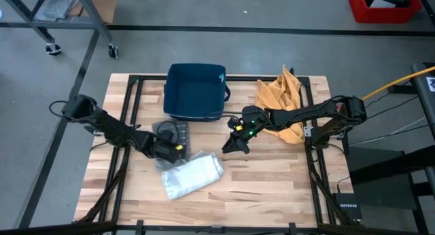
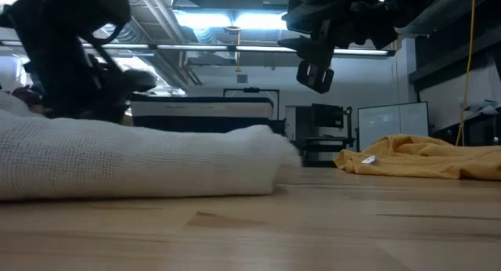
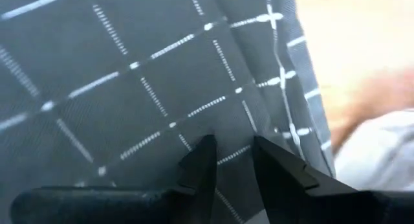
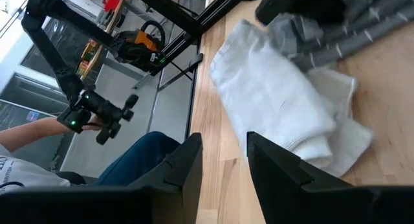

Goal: Fold towel
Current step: Move the gray patterned towel to the center, then stack the folded white patterned towel on top of the folded gray patterned towel

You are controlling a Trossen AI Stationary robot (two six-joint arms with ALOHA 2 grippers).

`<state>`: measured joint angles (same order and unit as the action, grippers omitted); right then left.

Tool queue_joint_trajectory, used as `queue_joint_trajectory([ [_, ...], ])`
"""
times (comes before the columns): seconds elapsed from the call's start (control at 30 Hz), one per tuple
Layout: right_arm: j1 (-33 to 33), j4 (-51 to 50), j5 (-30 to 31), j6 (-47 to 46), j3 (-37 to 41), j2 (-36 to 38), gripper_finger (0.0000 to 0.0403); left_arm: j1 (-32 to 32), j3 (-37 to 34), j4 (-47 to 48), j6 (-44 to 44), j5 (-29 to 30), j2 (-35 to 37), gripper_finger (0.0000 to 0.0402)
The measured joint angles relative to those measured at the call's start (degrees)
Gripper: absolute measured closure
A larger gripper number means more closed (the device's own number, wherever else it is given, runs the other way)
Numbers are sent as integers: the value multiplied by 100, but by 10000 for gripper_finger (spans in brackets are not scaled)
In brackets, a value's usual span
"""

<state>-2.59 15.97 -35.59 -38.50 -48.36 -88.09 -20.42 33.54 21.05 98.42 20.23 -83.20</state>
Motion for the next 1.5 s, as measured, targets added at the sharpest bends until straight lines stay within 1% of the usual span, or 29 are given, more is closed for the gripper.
queue_joint_trajectory([
  [0.07, 4, -5, 0, 0, 0, 0, 276, 31, -4, -501, -204, 2, -136, 304],
  [0.13, 69, -102, 6, 2, 0, 2, 276, 71, -6, -884, -586, -39, -240, 304],
  [0.2, 150, -305, 17, 2, 0, 2, 276, 95, -10, -1130, -831, -76, -283, 304],
  [0.3, 368, -644, 30, 48, 0, 2, 276, 105, -21, -1483, -958, -83, -294, 304],
  [0.4, 588, -837, 86, 166, 0, 2, 276, 97, -21, -1916, -1404, -159, -309, 304],
  [0.5, 770, -862, 164, 171, 0, 2, 276, 28, -21, -2031, -1756, -378, -312, 304],
  [0.6, 878, -863, 201, 173, 0, 2, 276, -66, -13, -2038, -1792, -415, -312, 304],
  [0.7, 911, -866, 200, 173, 0, 2, 276, -169, -10, -2031, -2147, -517, -310, 304],
  [0.77, 911, -866, 200, 173, 0, 2, 276, -247, -8, -2029, -2167, -589, -281, 304],
  [0.8, 905, -866, 201, 173, 0, 2, 276, -281, -8, -2028, -2008, -472, -259, 304],
  [0.87, 898, -858, 222, 173, 0, 2, 276, -316, -10, -2029, -1717, -3, -176, 304],
  [0.97, 898, -855, 365, 175, 0, 2, 276, -297, -8, -2043, -1706, 609, -6, 304],
  [1.07, 898, -850, 358, 175, 0, 2, 276, -222, -8, -1997, -1747, 803, 133, 304],
  [1.23, 898, -852, 272, 112, 0, 2, 276, -112, -4, -2040, -1603, 810, 239, 304],
  [1.27, 898, -860, 264, 33, 0, 2, 276, -110, -4, -2029, -1472, 705, 235, 304],
  [1.3, 899, -860, 268, -90, 0, 2, 276, -82, -4, -2028, -1374, 478, 235, 304],
  [1.33, 901, -863, 293, -278, 0, 2, 276, -51, -4, -2050, -1247, 124, 238, 304],
  [1.43, 912, -938, 304, -870, 0, 2, 276, 44, -4, -2046, -774, -1279, 315, 304],
  [1.47, 964, -1004, 321, -961, 0, 2, 276, 31, -4, -2059, -683, -1623, 348, 304],
  [1.5, 1005, -1072, 375, -1045, 0, 4, 276, -38, -4, -2058, -622, -1811, 386, 304],
])
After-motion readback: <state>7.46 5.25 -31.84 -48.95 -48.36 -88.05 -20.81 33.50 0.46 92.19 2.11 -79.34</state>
